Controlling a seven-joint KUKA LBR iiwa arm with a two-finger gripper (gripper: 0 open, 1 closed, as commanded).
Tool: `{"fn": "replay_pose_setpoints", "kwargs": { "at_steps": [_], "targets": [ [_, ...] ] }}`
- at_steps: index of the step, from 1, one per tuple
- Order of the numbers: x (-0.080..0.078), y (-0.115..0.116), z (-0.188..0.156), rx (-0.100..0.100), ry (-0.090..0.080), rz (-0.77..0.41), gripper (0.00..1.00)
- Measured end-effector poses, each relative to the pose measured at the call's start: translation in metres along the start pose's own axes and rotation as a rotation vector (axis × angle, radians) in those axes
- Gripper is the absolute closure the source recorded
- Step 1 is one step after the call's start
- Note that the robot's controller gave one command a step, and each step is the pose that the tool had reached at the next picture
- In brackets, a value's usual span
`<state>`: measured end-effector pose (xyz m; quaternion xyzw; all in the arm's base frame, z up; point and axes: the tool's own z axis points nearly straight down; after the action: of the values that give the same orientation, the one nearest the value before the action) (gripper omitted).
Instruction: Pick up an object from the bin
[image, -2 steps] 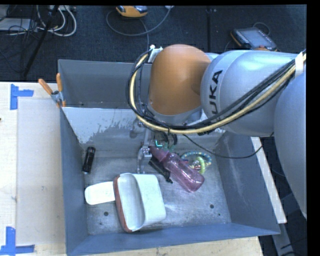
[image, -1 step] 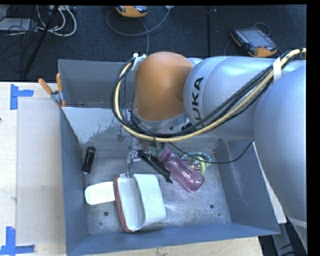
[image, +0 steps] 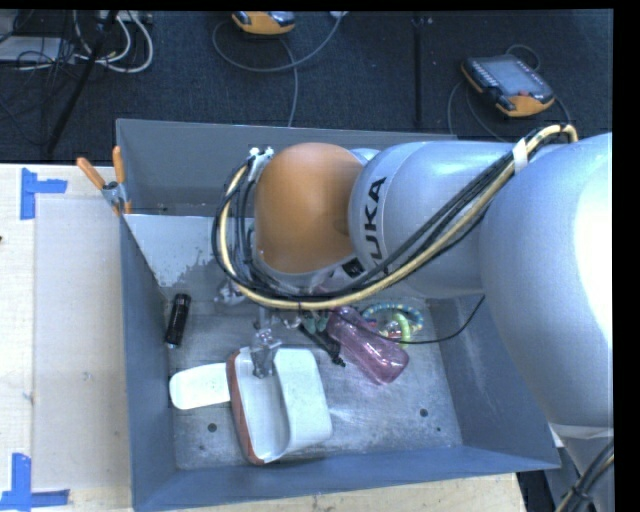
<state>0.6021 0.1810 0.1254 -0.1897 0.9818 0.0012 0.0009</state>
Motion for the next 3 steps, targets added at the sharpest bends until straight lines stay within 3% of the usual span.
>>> {"fn": "replay_pose_setpoints", "kwargs": {
  "at_steps": [1,2,3],
  "targets": [
    [0.024,0.005,0.021,0.002,0.006,-0.140,0.00],
    [0.021,0.005,0.032,0.001,0.003,-0.337,0.00],
    [0.031,0.049,0.028,-0.001,0.003,-0.667,1.00]
  ]
}}
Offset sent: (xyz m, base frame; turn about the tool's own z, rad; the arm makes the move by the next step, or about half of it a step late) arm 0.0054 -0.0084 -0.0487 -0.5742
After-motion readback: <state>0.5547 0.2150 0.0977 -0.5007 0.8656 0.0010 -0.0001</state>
